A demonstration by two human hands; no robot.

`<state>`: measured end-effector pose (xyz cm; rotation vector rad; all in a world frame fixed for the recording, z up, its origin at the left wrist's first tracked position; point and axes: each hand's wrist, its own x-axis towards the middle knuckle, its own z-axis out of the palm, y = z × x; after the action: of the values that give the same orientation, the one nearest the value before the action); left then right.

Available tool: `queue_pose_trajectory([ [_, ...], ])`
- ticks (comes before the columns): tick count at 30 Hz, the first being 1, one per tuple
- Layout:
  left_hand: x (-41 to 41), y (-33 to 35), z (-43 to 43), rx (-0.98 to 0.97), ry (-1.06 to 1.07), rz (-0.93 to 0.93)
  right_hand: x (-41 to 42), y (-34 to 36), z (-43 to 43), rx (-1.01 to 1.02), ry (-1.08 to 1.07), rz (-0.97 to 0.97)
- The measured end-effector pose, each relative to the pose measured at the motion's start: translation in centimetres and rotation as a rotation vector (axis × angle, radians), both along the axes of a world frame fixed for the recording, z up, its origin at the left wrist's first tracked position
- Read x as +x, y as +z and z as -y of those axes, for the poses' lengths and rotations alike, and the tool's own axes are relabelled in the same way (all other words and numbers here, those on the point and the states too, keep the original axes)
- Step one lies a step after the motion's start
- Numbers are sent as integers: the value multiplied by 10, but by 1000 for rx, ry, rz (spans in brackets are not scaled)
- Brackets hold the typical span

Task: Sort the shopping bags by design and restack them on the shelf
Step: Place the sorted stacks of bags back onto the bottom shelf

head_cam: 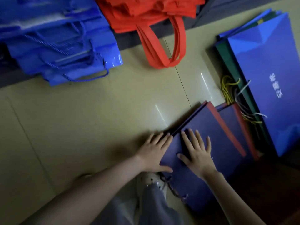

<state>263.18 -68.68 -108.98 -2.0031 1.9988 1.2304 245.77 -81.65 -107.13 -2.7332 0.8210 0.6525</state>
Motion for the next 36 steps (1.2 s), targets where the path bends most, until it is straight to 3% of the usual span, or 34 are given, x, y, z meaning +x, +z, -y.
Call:
queue_pose_trajectory([
  [2,-17,6,-4,94,12,-24,-18,5,-23,68,29,-27],
  [9,-21,-2,33,55,-88,181,-42,-4,-88,227,-162,-309],
  [16,-18,9,37,2,-29,215,-34,-10,-80,342,-573,-179],
  [20,-8,18,34,-14,-135,200,-45,-7,-56,298,-865,-100],
  [25,-13,-11,60,-1,-202,153,-52,-21,-48,262,-743,-239],
  [28,-14,-18,75,111,59,-134,-48,-28,-52,243,-727,-249],
  [30,-16,-20,85,116,276,-226,-50,-31,-53,241,-719,-230],
  [36,-32,-20,75,209,277,-91,-57,-24,-63,314,-551,-308],
])
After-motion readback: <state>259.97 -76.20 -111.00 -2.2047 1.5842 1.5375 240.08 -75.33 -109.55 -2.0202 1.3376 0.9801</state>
